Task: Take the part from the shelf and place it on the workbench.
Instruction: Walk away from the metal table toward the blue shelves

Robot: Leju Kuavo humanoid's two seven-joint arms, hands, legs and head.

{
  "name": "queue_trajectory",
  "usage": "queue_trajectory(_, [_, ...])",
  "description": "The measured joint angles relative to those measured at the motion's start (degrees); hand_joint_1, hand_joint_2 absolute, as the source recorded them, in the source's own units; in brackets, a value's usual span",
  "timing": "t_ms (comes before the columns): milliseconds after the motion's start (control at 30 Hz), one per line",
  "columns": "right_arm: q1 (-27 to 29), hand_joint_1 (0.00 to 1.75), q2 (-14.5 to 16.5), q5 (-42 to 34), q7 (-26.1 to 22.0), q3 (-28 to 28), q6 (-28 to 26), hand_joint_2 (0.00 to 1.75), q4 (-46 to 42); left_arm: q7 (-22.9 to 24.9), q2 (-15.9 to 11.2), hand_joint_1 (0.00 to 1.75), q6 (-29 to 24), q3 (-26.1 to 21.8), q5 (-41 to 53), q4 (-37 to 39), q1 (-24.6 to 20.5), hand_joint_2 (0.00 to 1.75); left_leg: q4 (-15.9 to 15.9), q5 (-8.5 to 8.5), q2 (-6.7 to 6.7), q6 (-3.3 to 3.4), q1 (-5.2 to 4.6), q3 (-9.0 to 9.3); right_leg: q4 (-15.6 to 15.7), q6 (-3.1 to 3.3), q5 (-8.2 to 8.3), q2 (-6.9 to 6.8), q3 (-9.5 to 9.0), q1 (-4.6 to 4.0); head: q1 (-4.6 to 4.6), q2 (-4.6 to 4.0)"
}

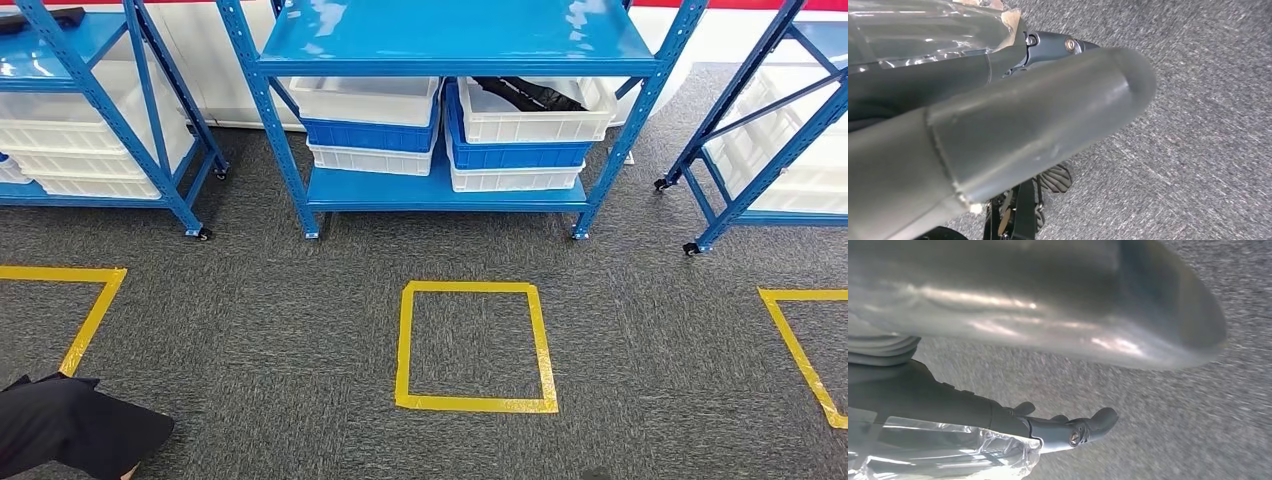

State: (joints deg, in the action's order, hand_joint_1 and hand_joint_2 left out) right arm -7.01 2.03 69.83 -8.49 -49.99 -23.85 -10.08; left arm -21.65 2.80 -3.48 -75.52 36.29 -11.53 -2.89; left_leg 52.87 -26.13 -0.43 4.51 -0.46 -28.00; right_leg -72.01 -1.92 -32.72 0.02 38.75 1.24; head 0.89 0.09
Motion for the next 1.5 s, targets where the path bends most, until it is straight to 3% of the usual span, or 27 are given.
queue_trajectory(33, [0.2, 0.00, 0.0, 0.0, 0.1, 0.0, 0.0, 0.00, 0.0, 0.1, 0.1, 0.00, 0.0, 0.0, -0.1, 0.0, 0.0, 0.00, 0.2, -0.27, -0.07, -0.38, 0.21, 0.19, 0.9, -0.72, 0.92, -0.01, -0.19, 0.30, 0.00, 0.00])
queue_trajectory(100, [0.4, 0.00, 0.1, 0.0, 0.4, 0.0, 0.0, 0.00, 0.0, 0.2, 0.1, 0.00, 0.0, 0.0, -0.2, 0.0, 0.0, 0.00, 1.0, -1.23, -0.16, -1.51, 0.70, 0.51, 8.3, -2.39, 4.41, -0.10, -3.51, 1.00, -0.07, 0.00])
queue_trajectory(133, [0.4, 0.00, 0.2, 0.0, 0.5, 0.0, 0.0, 0.00, 0.0, 0.3, 0.1, 0.00, 0.0, 0.0, -0.2, 0.0, 0.0, 0.00, 1.7, -1.97, -0.17, -2.17, 0.81, 0.51, 11.8, -2.71, 5.66, -0.02, -5.24, 1.19, -0.25, 0.00])
queue_trajectory(167, [0.4, 0.00, 0.3, 0.0, 0.5, 0.0, 0.0, 0.00, 0.1, 0.4, 0.0, 0.00, 0.1, 0.0, -0.2, 0.0, 0.0, 0.00, 2.3, -2.61, -0.18, -2.71, 0.83, 0.44, 13.8, -2.54, 6.25, 0.05, -6.33, 1.25, -0.37, 0.00])
queue_trajectory(200, [0.4, 0.00, 0.5, 0.0, 0.5, 0.0, 0.0, 0.00, 0.1, 0.4, -0.1, 0.00, 0.1, 0.0, -0.2, 0.0, 0.0, 0.00, 2.8, -3.10, -0.17, -3.11, 0.78, 0.36, 14.4, -1.98, 6.16, 0.13, -6.70, 1.13, -0.43, 0.00])
queue_trajectory(267, [0.5, 0.00, 0.5, -0.1, 0.7, 0.1, 0.0, 0.00, 0.1, 0.4, -0.1, 0.00, 0.1, 0.0, -0.2, 0.0, -0.1, 0.00, 3.0, -3.55, -0.17, -3.44, 1.01, 0.43, 14.0, -0.65, 5.75, 0.27, -6.73, 0.92, -0.33, 0.00])
queue_trajectory(333, [0.6, 0.00, 0.6, -0.2, 1.0, 0.0, 0.0, 0.00, 0.1, 0.4, -0.1, 0.00, 0.3, 0.0, -0.3, 0.0, -0.2, 0.00, 5.2, -4.78, 0.06, -3.88, 1.31, -0.50, 14.0, 0.08, 5.49, 0.27, -6.91, 0.95, -0.17, 0.00])
queue_trajectory(367, [0.6, 0.00, 0.5, -0.3, 1.2, 0.0, -0.1, 0.00, 0.1, 0.4, -0.1, 0.00, 0.4, 0.0, -0.3, 0.0, -0.2, 0.00, 8.0, -6.12, 0.17, -4.17, 1.40, -2.04, 14.0, 0.36, 5.36, 0.24, -7.03, 0.94, -0.08, 0.00])
queue_trajectory(433, [0.6, 0.00, 0.5, -0.5, 1.7, 0.0, -0.2, 0.00, 0.1, 0.4, 0.0, 0.00, 0.6, 0.0, -0.3, 0.0, -0.2, 0.00, 16.3, -9.23, 0.27, -4.54, 1.42, -7.02, 14.0, 0.82, 5.04, 0.16, -7.20, 0.64, 0.02, 0.00])
queue_trajectory(467, [0.8, 0.00, 0.5, -0.6, 1.9, 0.0, -0.2, 0.00, 0.1, 0.4, 0.0, 0.00, 0.6, 0.0, -0.3, 0.0, -0.1, 0.00, 19.6, -9.89, 0.27, -4.52, 1.42, -9.34, 14.0, 1.04, 4.87, 0.14, -7.34, 0.45, 0.03, 0.00])
queue_trajectory(500, [0.9, 0.00, 0.5, -0.9, 2.1, 0.0, -0.2, 0.00, 0.1, 0.4, 0.0, 0.00, 0.7, 0.0, -0.4, 0.1, -0.1, 0.00, 20.9, -9.29, 0.27, -4.30, 1.40, -10.78, 14.0, 1.24, 4.66, 0.14, -7.59, 0.24, 0.03, 0.00])
queue_trajectory(533, [1.1, 0.00, 0.5, -1.1, 2.3, 0.0, -0.3, 0.44, 0.1, 0.4, 0.0, 0.00, 0.7, 0.0, -0.4, 0.1, 0.0, 0.00, 20.0, -7.48, 0.26, -3.89, 1.30, -11.04, 14.0, 1.44, 4.44, 0.16, -7.94, 0.03, 0.03, 0.00])
queue_trajectory(567, [1.2, 0.00, 0.5, -1.2, 2.5, 0.0, -0.3, 0.87, 0.1, 0.3, 0.1, 0.00, 0.7, 0.0, -0.4, 0.1, 0.0, 0.00, 16.9, -4.81, 0.26, -3.27, 1.13, -10.22, 14.0, 1.59, 4.19, 0.20, -8.39, -0.18, 0.04, 0.00])
queue_trajectory(633, [1.2, 0.00, 0.6, -1.4, 2.6, 0.0, -0.6, 1.75, 0.1, 0.2, 0.0, 0.00, 0.7, 0.0, -0.4, 0.1, -0.1, 0.00, 9.4, -0.38, 0.36, -1.69, 0.47, -7.42, 14.2, 1.67, 3.68, 0.27, -8.93, -0.47, -0.06, 0.00])
queue_trajectory(700, [1.2, 0.00, 0.8, -1.4, 2.8, -0.1, -0.9, 1.75, 0.1, 0.1, -0.1, 0.00, 0.7, 0.1, -0.4, 0.0, -0.2, 0.00, 5.6, 0.44, 0.49, -0.73, -0.14, -5.86, 14.5, 1.34, 3.28, 0.29, -9.21, -0.47, -0.13, 0.00])
queue_trajectory(833, [1.2, 0.00, 0.8, -1.4, 3.3, -0.1, -1.2, 1.75, 0.0, 0.0, 0.0, 0.00, 0.6, 0.1, -0.3, 0.0, -0.2, 0.00, 3.1, 0.27, 0.29, -0.48, -0.22, -3.90, 13.8, 0.46, 2.33, -0.03, -9.51, -0.69, -0.06, 0.00])
queue_trajectory(867, [1.2, 0.00, 0.8, -1.5, 3.4, -0.1, -1.3, 1.75, 0.0, 0.1, 0.1, 0.00, 0.7, 0.1, -0.3, 0.0, -0.3, 0.00, 2.3, 0.46, 0.26, -0.50, -0.06, -3.18, 11.5, 0.53, 1.39, -0.07, -8.54, -0.82, -0.11, 0.00])
queue_trajectory(933, [1.3, 0.00, 0.8, -1.6, 3.5, -0.1, -1.5, 1.75, 0.0, 0.1, 0.3, 0.00, 0.8, 0.2, -0.3, 0.0, -0.4, 0.00, 1.8, 0.34, 0.27, -0.51, 0.08, -2.43, 3.8, 0.86, -1.27, -0.02, -4.20, -0.75, -0.27, 0.00])
queue_trajectory(1000, [1.6, 0.00, 0.7, -1.8, 3.6, -0.1, -1.6, 1.75, 0.0, 0.3, 0.4, 0.00, 0.9, 0.2, -0.2, 0.0, -0.4, 0.00, 1.8, -0.26, 0.18, -0.65, 0.03, -1.80, -1.0, 0.41, -2.04, -0.01, -0.76, -0.60, -0.41, 0.00])
queue_trajectory(1033, [1.7, 0.00, 0.6, -1.9, 3.6, -0.2, -1.6, 1.75, 0.0, 0.3, 0.5, 0.00, 0.9, 0.3, -0.2, 0.0, -0.4, 0.00, 1.9, -0.63, 0.11, -0.78, 0.05, -1.37, -0.3, -0.14, -1.07, -0.02, -0.56, -0.50, -0.44, 0.00])
queue_trajectory(1133, [1.9, 0.00, 0.5, -2.1, 3.6, -0.2, -1.7, 1.75, 0.0, 0.5, 0.6, 0.00, 0.9, 0.3, -0.2, 0.0, -0.3, 0.00, 2.3, -2.05, 0.00, -1.57, 0.07, -0.16, 9.9, -1.81, 4.45, -0.11, -4.41, 0.06, -0.59, 0.00])
queue_trajectory(1200, [1.9, 0.00, 0.5, -2.2, 3.6, -0.2, -1.7, 1.75, 0.0, 0.5, 0.5, 0.00, 1.0, 0.3, -0.1, 0.0, -0.4, 0.00, 2.9, -3.28, 0.00, -2.16, -0.19, 0.02, 13.8, -1.34, 6.02, -0.13, -6.32, 0.20, -0.69, 0.00])
queue_trajectory(1267, [1.9, 0.00, 0.6, -2.2, 3.6, -0.2, -1.7, 1.75, 0.0, 0.5, 0.5, 0.00, 1.0, 0.3, -0.1, 0.1, -0.5, 0.00, 3.2, -3.94, 0.01, -2.42, -0.25, 0.11, 14.0, -0.08, 5.75, -0.08, -6.71, 0.02, -0.60, 0.00])
queue_trajectory(1367, [1.9, 0.00, 0.6, -2.2, 3.6, -0.2, -1.8, 1.75, 0.0, 0.5, 0.4, 0.00, 1.1, 0.3, -0.1, 0.0, -0.6, 0.00, 5.1, -5.15, 0.12, -3.07, 0.13, -0.49, 14.0, 1.03, 5.38, 0.01, -7.10, 0.25, -0.40, 0.00])
queue_trajectory(1433, [1.9, 0.00, 0.7, -2.2, 3.6, -0.3, -1.8, 1.75, 0.0, 0.5, 0.4, 0.00, 1.1, 0.3, -0.1, 0.1, -0.7, 0.00, 11.3, -7.96, 0.23, -3.82, 0.40, -3.83, 14.1, 1.65, 4.99, 0.01, -7.51, 0.30, -0.26, 0.00])
queue_trajectory(1500, [1.9, 0.00, 0.6, -2.2, 3.6, -0.3, -1.8, 1.75, 0.0, 0.5, 0.5, 0.00, 1.1, 0.3, -0.1, 0.1, -0.7, 0.00, 19.3, -10.43, 0.26, -4.22, 0.65, -8.92, 14.1, 1.98, 4.49, 0.01, -7.95, 0.20, -0.21, 0.00])
